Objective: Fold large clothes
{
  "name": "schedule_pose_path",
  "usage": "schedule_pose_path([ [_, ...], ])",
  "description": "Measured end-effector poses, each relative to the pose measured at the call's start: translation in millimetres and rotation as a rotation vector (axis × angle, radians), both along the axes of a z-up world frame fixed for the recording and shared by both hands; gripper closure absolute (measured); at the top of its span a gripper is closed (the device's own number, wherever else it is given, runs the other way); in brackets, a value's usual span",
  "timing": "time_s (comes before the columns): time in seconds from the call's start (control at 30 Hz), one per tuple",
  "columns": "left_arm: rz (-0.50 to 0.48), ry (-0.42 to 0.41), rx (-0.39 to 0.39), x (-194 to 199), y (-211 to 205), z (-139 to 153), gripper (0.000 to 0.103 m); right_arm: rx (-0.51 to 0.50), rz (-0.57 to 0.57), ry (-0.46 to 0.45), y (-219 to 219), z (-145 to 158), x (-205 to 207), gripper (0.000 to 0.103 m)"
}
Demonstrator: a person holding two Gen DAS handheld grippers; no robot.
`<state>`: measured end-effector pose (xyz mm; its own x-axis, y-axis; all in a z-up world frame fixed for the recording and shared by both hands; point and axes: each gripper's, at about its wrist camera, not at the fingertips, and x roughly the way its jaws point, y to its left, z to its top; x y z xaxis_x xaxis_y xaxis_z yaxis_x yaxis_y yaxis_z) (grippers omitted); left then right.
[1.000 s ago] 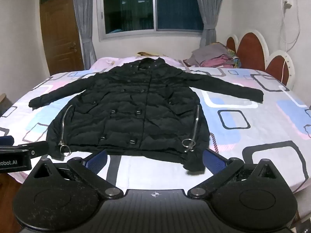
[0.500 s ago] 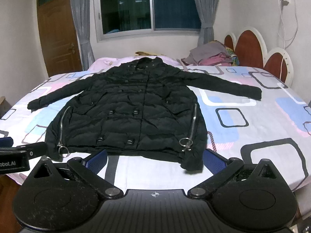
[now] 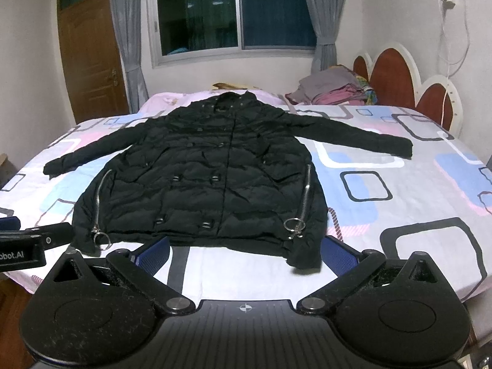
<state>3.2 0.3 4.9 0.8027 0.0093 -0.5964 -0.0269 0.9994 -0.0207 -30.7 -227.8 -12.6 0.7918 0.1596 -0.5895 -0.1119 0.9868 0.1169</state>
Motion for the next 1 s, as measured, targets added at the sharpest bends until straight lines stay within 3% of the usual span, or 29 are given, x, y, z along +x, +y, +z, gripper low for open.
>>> schedule_pose_path([
  [1.0, -0.006, 0.002, -0.005, -1.7, 1.8, 0.2, 0.000, 0.002, -0.008, -0.006, 5.2, 3.5, -5.0, 0.000],
])
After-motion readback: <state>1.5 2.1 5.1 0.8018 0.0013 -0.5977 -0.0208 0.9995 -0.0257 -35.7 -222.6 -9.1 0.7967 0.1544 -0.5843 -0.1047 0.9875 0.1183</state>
